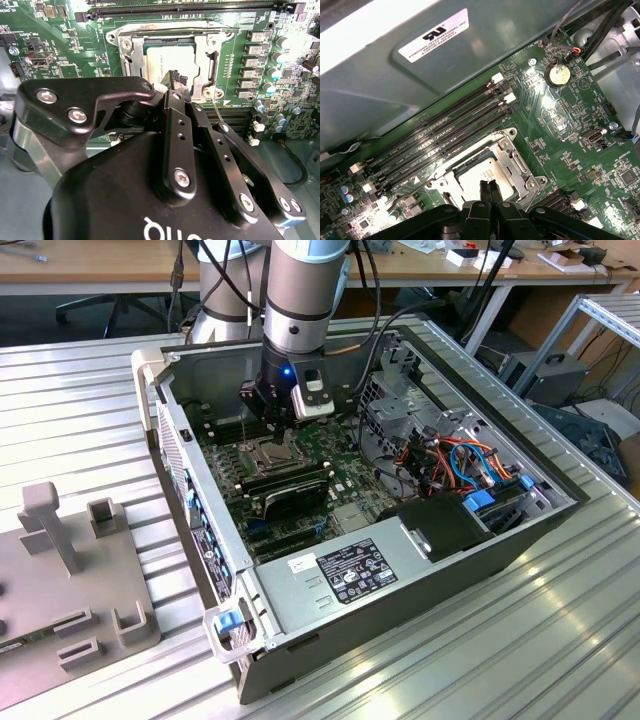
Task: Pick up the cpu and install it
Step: 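Install the first cpu locking lever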
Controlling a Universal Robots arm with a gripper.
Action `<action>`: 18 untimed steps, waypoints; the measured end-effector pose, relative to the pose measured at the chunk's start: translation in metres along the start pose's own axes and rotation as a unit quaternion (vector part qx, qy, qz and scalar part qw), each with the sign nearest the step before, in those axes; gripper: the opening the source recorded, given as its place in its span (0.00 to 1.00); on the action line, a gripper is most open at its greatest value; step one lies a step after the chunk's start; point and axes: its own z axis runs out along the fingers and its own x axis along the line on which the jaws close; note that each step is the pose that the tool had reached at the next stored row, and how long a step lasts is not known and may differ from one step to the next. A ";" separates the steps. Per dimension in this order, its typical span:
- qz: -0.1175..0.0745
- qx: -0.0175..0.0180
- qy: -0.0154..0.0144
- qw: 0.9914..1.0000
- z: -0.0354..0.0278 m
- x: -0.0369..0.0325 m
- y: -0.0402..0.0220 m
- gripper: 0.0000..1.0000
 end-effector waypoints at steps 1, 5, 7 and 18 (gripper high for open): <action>-0.001 0.000 0.000 1.000 0.0000 0.0000 0.0000 0.11; -0.004 0.000 0.000 1.000 0.0000 0.0000 0.0000 0.11; -0.004 0.000 0.000 1.000 0.0000 0.0000 0.0000 0.11; -0.006 0.000 0.000 1.000 0.0000 0.0000 0.0000 0.11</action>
